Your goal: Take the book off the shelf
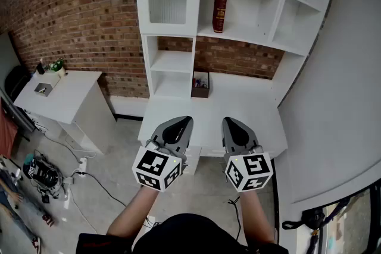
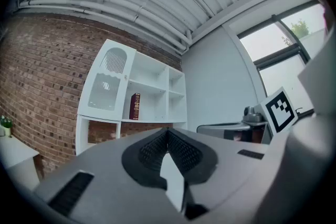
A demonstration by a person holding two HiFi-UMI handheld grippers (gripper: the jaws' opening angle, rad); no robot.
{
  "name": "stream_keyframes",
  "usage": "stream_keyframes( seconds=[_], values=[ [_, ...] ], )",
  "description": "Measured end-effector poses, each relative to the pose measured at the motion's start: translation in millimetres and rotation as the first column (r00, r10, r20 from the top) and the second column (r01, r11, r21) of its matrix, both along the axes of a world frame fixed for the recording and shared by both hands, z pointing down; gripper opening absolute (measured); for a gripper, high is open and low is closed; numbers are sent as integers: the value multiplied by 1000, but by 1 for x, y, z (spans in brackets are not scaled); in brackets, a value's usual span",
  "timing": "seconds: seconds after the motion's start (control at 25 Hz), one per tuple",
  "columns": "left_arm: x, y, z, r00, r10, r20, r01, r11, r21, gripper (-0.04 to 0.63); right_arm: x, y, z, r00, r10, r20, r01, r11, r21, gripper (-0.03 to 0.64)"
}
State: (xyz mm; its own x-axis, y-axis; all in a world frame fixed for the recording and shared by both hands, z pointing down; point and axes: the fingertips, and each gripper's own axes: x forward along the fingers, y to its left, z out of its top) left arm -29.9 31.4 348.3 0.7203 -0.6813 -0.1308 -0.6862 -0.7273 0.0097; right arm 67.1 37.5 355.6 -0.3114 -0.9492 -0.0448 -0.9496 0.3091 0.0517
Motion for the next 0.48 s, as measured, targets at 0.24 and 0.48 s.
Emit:
stream_keyframes(
  seconds=[0.24, 0.48],
  values=[
    [10, 1, 1, 1000, 8, -19, -8, 1000, -17, 8, 8, 1, 5, 1000, -5, 7, 5, 1000, -12, 17],
    [32, -2, 5, 1000, 14, -17, -15, 1000, -22, 8, 25, -1, 9, 1000, -18, 8, 18, 1000, -11, 17]
  ],
)
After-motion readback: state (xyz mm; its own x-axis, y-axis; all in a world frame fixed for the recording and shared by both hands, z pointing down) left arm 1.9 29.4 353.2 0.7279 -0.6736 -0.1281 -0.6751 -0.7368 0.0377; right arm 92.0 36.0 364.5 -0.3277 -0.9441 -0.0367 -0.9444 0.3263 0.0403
